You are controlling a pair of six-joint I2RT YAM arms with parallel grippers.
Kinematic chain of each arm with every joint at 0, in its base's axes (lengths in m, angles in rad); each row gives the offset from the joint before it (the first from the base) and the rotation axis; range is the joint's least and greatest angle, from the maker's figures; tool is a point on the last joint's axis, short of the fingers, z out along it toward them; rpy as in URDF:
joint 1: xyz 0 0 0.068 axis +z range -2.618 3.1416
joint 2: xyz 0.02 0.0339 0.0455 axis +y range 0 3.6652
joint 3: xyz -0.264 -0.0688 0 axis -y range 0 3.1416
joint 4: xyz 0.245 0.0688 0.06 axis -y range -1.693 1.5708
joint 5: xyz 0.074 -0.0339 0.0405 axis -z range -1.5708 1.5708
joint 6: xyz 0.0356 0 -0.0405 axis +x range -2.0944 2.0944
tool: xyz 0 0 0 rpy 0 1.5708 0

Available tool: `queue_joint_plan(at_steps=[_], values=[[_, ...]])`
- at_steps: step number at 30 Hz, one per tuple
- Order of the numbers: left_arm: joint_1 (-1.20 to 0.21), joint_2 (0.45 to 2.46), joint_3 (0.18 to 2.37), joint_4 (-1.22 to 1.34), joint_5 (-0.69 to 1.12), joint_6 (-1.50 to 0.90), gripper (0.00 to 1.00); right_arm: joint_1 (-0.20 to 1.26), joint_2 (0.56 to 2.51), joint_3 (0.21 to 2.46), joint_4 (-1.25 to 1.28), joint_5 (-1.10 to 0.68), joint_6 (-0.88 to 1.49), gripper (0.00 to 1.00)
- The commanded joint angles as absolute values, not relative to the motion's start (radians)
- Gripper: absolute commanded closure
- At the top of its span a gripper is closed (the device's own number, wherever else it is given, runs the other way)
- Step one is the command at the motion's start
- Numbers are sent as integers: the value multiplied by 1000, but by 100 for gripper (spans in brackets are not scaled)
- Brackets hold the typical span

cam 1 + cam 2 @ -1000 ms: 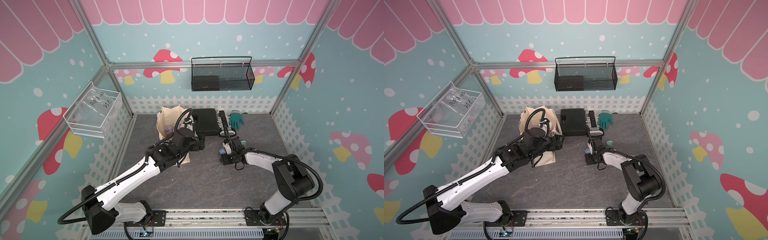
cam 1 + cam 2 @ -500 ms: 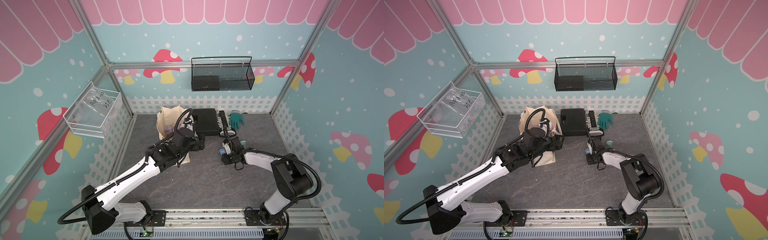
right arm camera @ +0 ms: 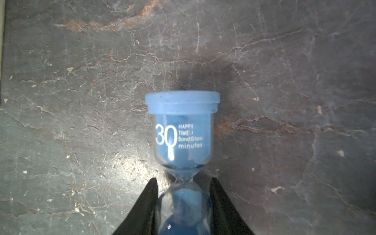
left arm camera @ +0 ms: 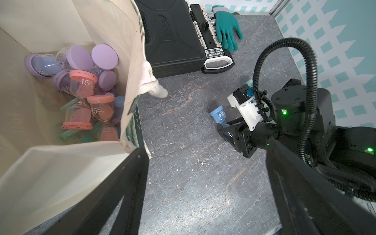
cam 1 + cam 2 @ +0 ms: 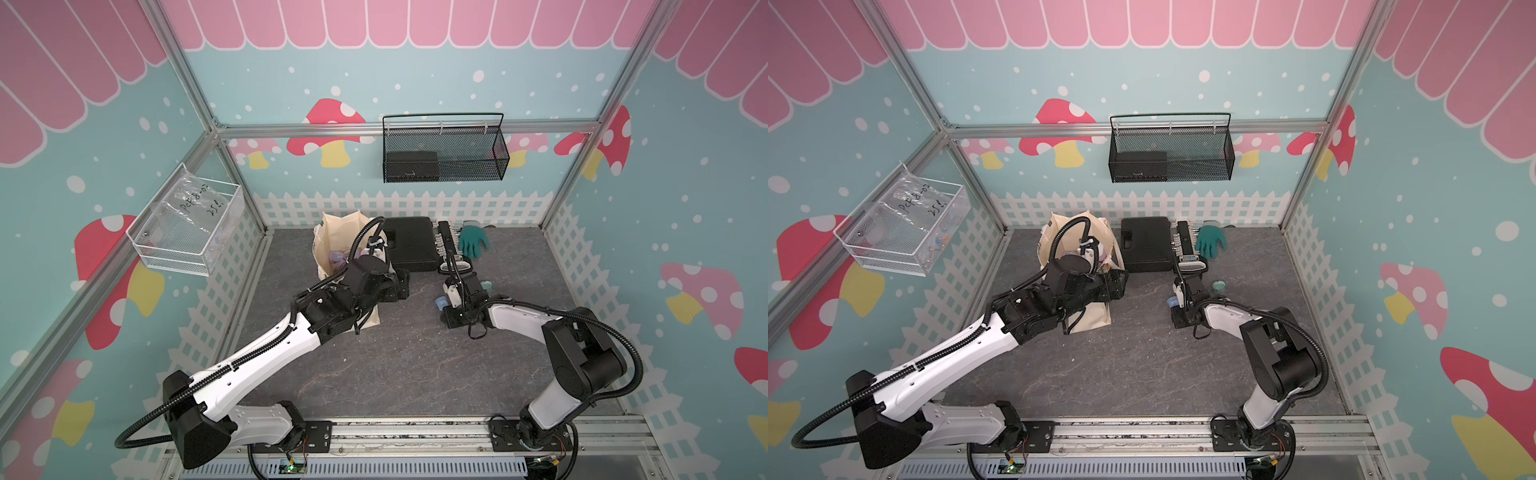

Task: Put the hourglass into the canvas bag
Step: Pick up the hourglass from the center of the board.

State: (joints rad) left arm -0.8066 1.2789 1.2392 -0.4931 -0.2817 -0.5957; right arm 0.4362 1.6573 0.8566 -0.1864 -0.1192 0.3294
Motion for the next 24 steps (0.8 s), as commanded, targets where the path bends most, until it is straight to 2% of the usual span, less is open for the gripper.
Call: queue_joint_plan(at_steps=[1,24], values=[[-811,1276,1270,-497,-305,-585,11,446,1633,860,-181,-139,322,78],[-788,1211,1270,-539,-389,-547,10,473,1521,945,-208,-182,333,86]])
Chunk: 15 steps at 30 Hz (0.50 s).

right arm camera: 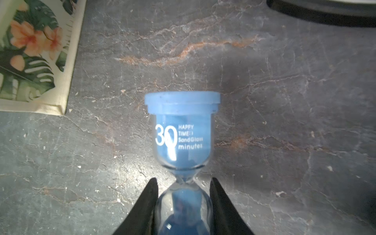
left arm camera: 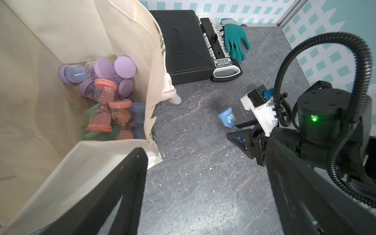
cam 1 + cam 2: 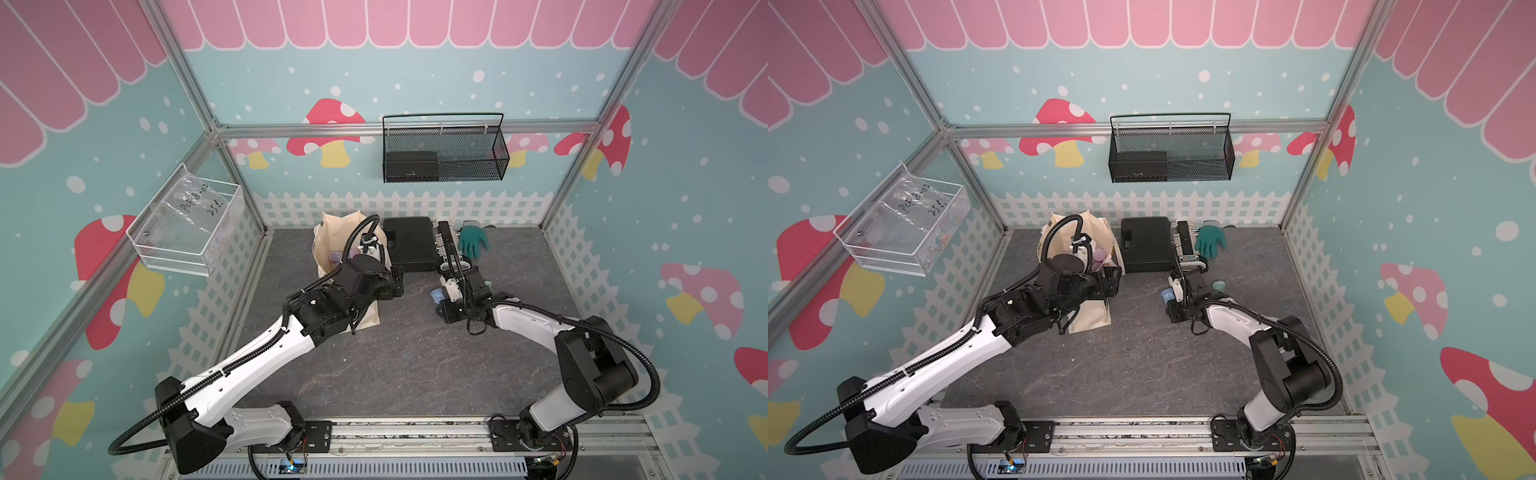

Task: Put the hourglass into the canvas bag
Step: Pick up the hourglass from the center of the board.

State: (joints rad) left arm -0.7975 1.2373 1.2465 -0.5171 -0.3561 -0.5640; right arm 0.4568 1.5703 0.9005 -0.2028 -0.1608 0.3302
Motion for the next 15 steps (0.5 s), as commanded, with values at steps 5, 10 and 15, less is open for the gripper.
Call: queue_joint_plan(at_steps=[5,10,15], values=[[-759,1188,1273,-556,-400,-534,10,506,1467,1029,-226,-176,339,86],[-725,1153,1277,-575,-412,-516,10,543,1461,1147,-239,-177,336,86],[-689,1125,1278,-597,-421,-506,9,596,1502,1291,-238,-176,323,86]])
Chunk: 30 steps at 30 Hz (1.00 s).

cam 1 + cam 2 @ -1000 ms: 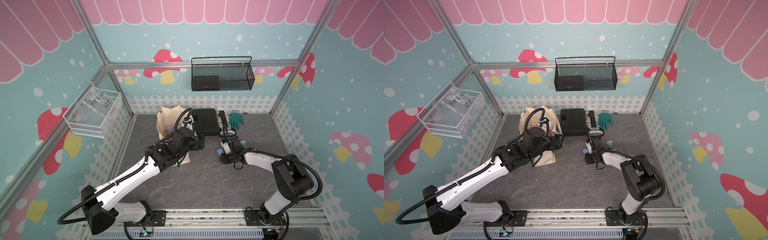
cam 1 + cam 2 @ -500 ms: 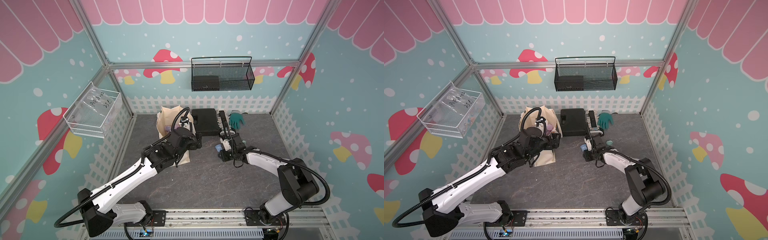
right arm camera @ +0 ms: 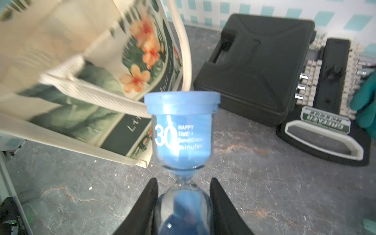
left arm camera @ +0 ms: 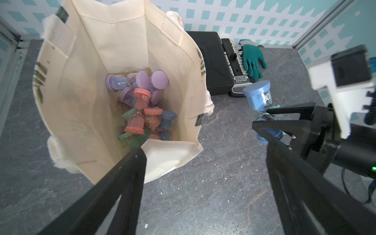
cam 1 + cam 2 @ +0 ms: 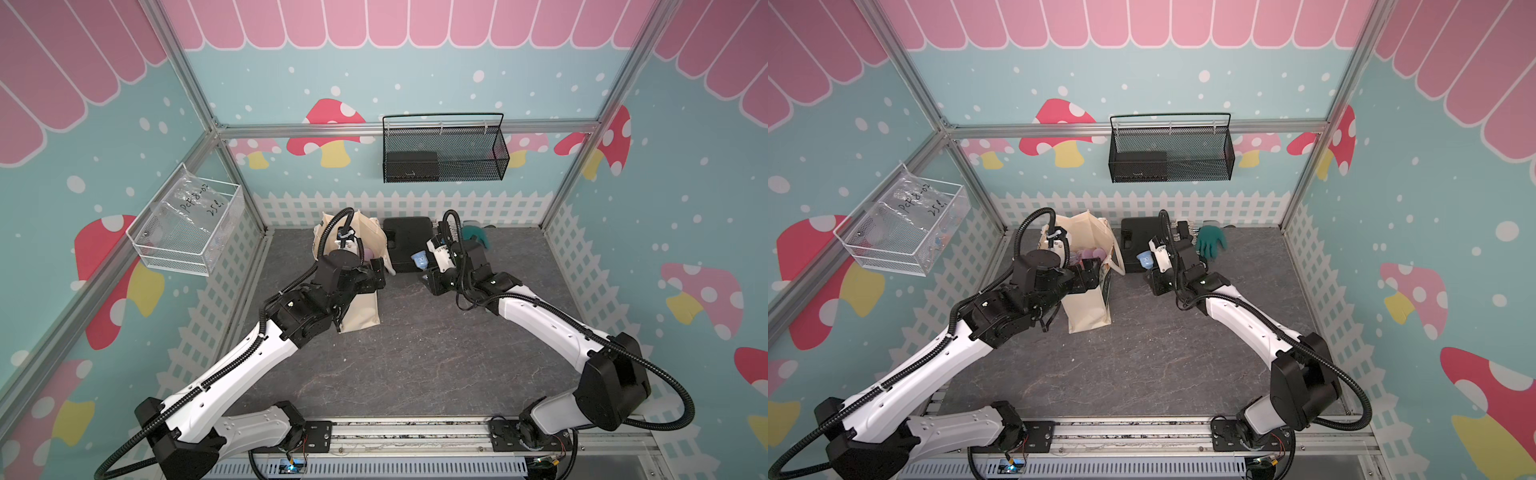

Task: Put the hourglass into the canvas bag
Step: Pick up the hourglass from the center of the board, then place the hourglass in the canvas bag.

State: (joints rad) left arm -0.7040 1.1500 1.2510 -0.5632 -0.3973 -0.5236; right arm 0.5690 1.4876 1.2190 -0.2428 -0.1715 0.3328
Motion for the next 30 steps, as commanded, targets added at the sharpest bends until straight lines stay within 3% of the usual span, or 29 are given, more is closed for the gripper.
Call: queue_joint_plan(at_steps=[1,30], values=[[-682,1120,1279,-603,-422,-505,9,607,1514,1322,-240,-174,319,86],[-532,1066,1179,-607,-397,-533,8,778,2090,2040,-284,-186,167,85]])
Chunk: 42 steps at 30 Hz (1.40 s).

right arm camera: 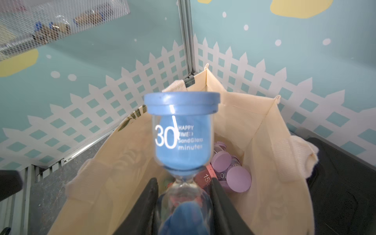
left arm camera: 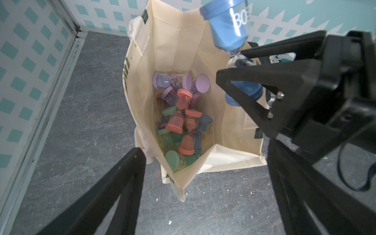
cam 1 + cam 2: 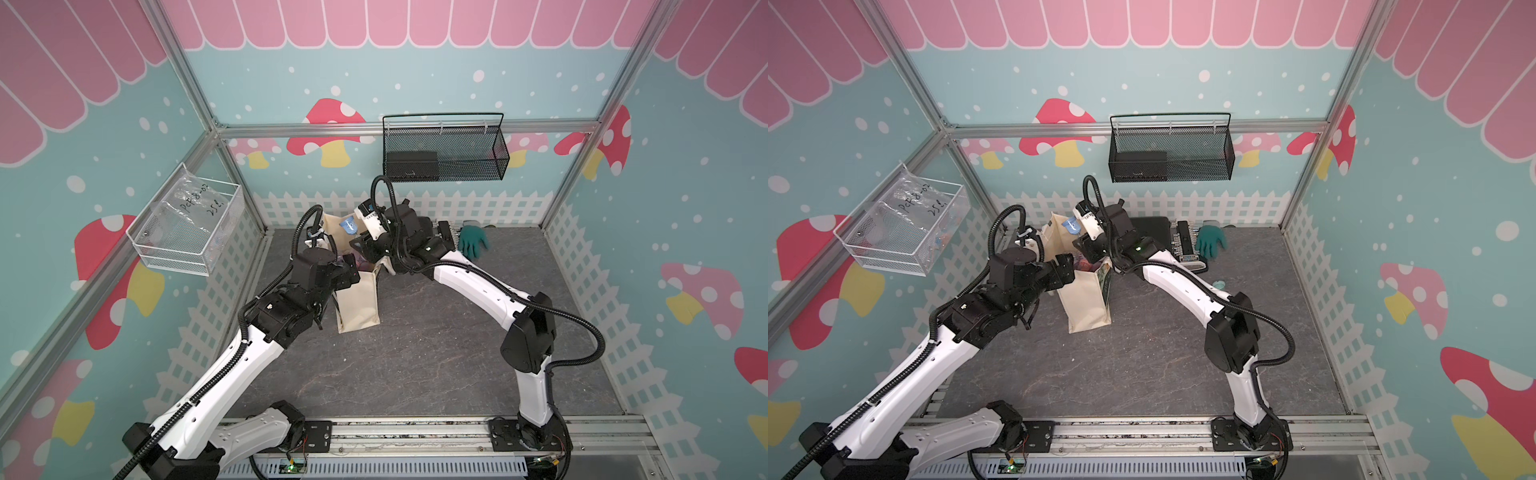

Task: Put the hourglass into the canvas bag
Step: Place the hourglass in the canvas bag.

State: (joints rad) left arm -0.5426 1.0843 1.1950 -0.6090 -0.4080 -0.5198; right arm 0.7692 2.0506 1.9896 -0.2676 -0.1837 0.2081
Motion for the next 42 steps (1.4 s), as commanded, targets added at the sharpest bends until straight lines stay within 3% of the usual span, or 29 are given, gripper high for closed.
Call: queue_joint_plan(at_steps=[1,14,42], values=[[-529,1066,1177,-610,-393,-532,8,779,2109,2051,-290,-188,163,85],[-520,1061,1158,-604,-400,-558,8,789,2214,2033,-350,-68,81,84],[-511,1069,1178,-604,-394,-552,8,813,2306,2035,-313,-31,37,63]])
